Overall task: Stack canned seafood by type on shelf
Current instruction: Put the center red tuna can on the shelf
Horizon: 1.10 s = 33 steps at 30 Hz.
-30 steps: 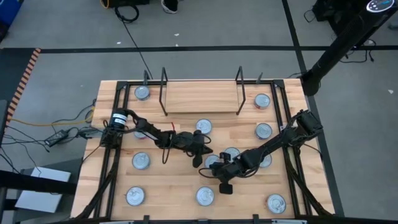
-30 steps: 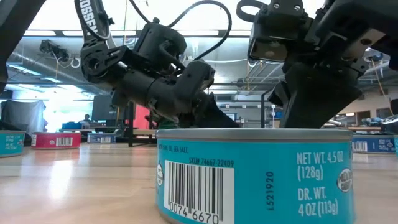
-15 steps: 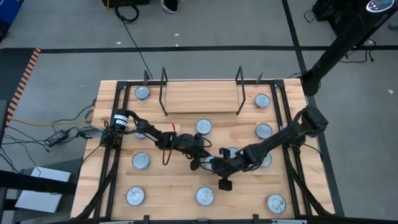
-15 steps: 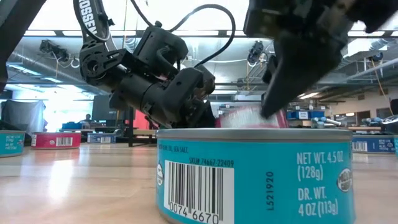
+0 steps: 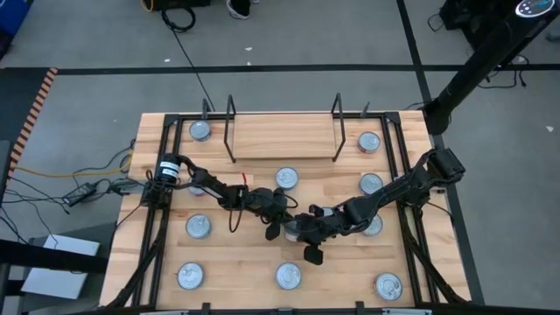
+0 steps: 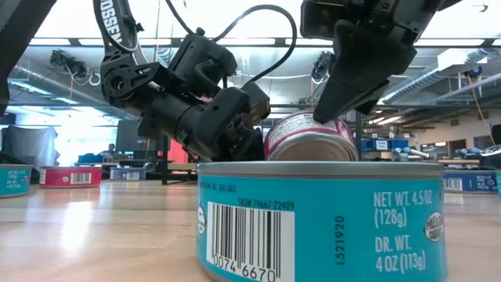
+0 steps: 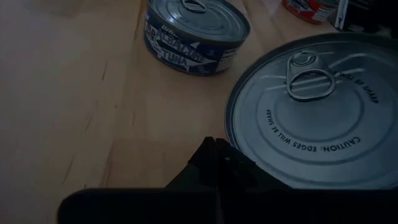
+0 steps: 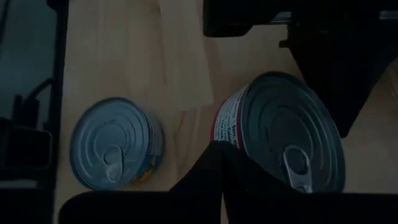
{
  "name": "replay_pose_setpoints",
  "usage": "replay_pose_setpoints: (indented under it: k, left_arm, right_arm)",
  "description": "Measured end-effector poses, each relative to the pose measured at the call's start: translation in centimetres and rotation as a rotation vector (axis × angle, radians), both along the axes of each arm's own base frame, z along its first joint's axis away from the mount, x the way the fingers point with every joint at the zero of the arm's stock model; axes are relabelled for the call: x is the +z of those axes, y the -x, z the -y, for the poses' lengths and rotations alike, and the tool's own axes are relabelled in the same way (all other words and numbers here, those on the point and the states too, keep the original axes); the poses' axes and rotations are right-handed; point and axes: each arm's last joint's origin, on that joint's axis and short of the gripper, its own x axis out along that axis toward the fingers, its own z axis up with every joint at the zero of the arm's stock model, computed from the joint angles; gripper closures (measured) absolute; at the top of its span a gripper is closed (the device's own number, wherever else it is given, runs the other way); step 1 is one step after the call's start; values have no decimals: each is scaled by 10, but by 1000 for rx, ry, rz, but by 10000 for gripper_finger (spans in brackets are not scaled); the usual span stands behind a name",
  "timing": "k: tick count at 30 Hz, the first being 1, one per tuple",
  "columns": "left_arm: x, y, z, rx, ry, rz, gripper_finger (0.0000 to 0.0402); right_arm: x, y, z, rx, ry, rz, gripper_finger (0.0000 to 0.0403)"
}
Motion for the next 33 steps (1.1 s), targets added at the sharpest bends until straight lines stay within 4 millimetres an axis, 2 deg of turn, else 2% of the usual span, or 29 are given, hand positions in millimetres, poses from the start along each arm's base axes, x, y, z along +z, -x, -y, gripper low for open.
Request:
replay_pose_setpoints:
  k: [8, 22, 33]
  left_arm:
    - [-2, 1, 2, -40, -15, -14, 401]
    - [-3, 3, 4, -94, -17, -37, 401]
    - [5, 4, -18, -82, -7, -66, 401]
  right_arm:
    - [6, -1, 4, -73, -66, 12, 395]
    - [6, -7, 22, -149, -73, 15, 394]
    - [6, -7, 21, -135, -84, 10, 391]
